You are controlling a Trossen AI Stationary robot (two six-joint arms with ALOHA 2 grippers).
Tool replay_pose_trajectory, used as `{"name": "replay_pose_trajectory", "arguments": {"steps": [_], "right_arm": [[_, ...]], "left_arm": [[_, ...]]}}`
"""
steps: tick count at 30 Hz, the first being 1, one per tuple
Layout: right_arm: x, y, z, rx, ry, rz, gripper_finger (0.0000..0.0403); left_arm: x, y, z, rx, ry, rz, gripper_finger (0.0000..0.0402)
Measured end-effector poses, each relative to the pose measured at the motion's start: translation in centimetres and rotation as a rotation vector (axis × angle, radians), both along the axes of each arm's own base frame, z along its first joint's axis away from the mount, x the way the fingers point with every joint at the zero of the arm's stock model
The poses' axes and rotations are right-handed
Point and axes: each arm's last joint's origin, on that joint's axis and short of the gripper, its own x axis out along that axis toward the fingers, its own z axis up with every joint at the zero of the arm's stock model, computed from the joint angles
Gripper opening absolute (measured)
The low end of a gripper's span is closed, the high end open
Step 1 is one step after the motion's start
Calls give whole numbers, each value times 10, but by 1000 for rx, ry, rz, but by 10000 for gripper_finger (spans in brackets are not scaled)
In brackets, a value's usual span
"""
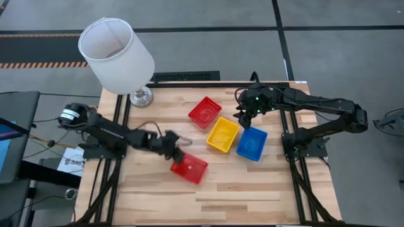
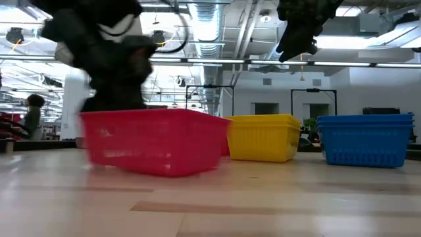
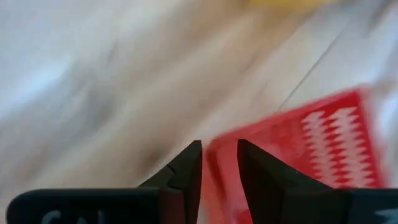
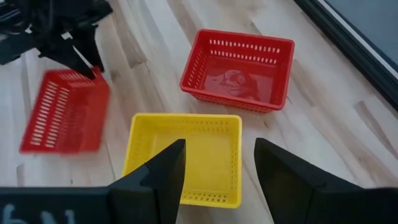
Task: Stack baskets by color
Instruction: Stack the red bin on the red bins
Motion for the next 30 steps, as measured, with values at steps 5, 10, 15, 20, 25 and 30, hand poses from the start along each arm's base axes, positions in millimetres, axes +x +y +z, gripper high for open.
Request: {"name": "replay_pose_trajectory", "arguments": {"steps": [5, 10, 15, 20, 25, 30], "right_arm": [[0, 0, -3, 22, -6, -41, 211], [11, 11, -15, 65, -33, -30, 212], [52, 41, -32, 46, -72, 120, 206], [106, 62, -50, -30, -47, 275, 203], [158, 63, -54, -151, -27, 425, 205], [198, 66, -65, -168, -14, 686, 201]], "left_arm": [[20, 40, 15, -14, -209, -19, 89], [22, 65, 30, -111, -329, -78, 108], [4, 76, 74, -131, -522, -97, 155], [-32, 75, 127, -104, -754, -85, 182], [-77, 70, 167, -27, -971, -43, 185], [-109, 68, 185, 58, -1087, 11, 186]]}}
